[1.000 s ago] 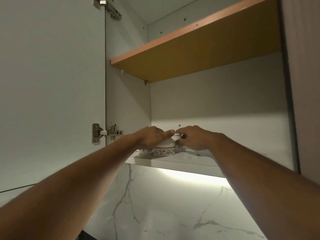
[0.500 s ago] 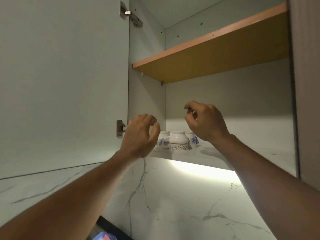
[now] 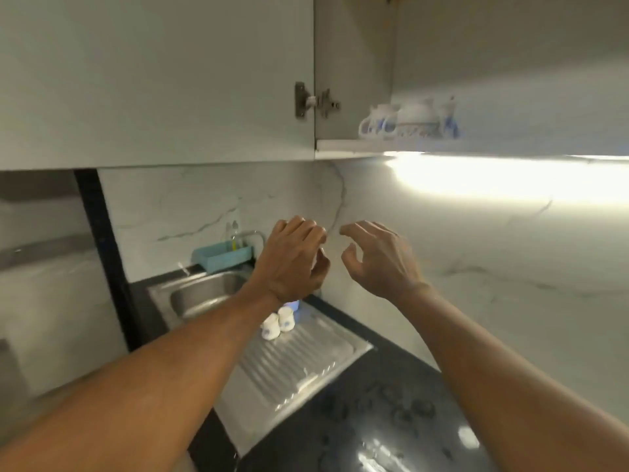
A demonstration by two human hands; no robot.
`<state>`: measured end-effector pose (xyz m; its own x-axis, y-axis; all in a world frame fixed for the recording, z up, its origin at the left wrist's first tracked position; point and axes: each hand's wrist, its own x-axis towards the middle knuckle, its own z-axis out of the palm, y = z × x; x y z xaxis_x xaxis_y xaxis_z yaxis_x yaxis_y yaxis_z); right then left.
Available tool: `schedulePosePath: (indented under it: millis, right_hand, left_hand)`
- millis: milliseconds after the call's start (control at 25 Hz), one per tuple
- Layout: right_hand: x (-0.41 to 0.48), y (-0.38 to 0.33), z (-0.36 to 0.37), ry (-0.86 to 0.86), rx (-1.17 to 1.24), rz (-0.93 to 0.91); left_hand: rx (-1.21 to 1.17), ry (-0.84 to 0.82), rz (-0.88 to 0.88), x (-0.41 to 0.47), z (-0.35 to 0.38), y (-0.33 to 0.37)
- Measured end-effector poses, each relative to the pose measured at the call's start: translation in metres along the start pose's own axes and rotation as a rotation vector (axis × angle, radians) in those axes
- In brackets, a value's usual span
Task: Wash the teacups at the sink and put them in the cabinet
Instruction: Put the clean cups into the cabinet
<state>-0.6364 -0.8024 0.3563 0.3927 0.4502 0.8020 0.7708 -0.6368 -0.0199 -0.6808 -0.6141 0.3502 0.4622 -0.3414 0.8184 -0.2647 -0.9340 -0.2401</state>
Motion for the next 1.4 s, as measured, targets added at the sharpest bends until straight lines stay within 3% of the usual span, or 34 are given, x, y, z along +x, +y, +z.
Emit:
schedulePosePath:
  millis: [280, 440, 600, 880, 1160, 1400]
  right_hand:
    - [-0.081, -0.012, 0.128, -0.376, 0.119, 0.203]
    - [-0.103, -0.010, 0.203, -0.613, 0.199, 0.257]
    - [-0.109, 0.002, 0.274, -0.747, 0.265, 0.338]
    - [-0.101, 0.036, 0.375, -0.825, 0.363, 0.505]
    - [-0.066, 0.060, 0.458, -0.744, 0.536, 0.745]
    - [-0.048, 0.076, 0.520, -0.750, 0.580, 0.829]
  left_hand:
    - [-0.020, -0.333, -0.187, -0.143, 0.062, -0.031]
    - [-0.045, -0.513, -0.284, -0.185, 0.108, -0.042]
    - [-0.090, -0.603, -0.349, -0.208, 0.159, -0.062]
    - [-0.124, -0.687, -0.566, -0.236, 0.253, -0.103]
    - [-0.298, -0.745, -1.155, -0.239, 0.334, -0.164]
    - [-0.460, -0.774, -1.115, -0.256, 0.386, -0.194]
